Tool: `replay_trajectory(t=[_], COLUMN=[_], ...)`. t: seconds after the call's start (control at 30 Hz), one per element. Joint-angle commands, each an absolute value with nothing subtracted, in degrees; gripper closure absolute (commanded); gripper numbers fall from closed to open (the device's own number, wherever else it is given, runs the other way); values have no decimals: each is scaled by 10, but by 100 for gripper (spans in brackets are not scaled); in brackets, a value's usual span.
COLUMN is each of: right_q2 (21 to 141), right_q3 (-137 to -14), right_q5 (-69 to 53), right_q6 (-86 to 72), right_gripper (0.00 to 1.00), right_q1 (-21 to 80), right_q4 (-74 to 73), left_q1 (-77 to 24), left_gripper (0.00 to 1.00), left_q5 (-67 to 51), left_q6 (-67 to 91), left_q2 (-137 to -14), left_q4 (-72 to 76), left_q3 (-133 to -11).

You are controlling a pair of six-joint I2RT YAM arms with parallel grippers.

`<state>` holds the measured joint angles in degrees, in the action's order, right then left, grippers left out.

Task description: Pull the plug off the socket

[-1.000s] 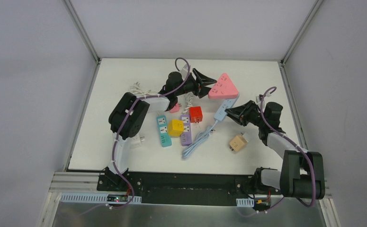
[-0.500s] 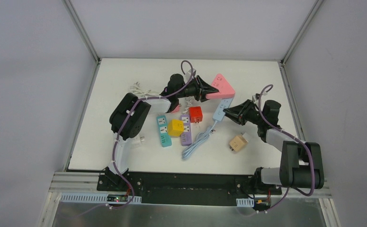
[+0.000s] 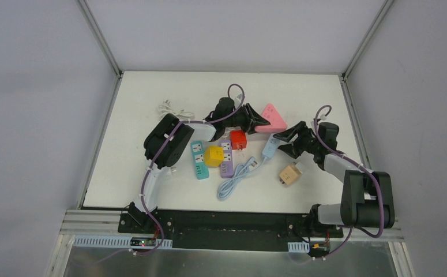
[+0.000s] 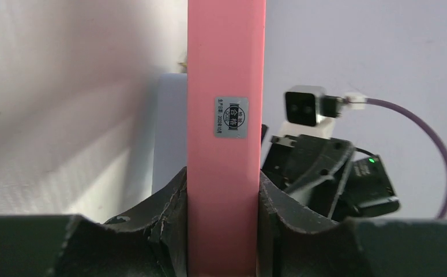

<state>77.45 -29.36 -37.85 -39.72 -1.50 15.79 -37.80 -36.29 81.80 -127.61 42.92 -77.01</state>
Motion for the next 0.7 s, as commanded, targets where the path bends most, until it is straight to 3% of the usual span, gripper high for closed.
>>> replay_trajectory(t=[0.0,0.13,0.27,0.67], right_q2=[752,724,718,803], right_q3=[-320,-329,-346,-415], right_q5=[-311,-255,-205,15], right_q6=[-355,-342,-313,-277], right_gripper=[26,27,44,62], right_q1=[-7,-1,45,168], right_q4=[89,55,18,-64], left_q1=[-384,-384,-384,-384], left_gripper=[100,100,100,100], left_q5=[-348,-339,-332,-332], left_q6=[804,799,802,798], left_q2=[-1282,-1282,-1285,-1295], left_q4=[458,455,462,480], left_q3=[-792,-784,-781,-762])
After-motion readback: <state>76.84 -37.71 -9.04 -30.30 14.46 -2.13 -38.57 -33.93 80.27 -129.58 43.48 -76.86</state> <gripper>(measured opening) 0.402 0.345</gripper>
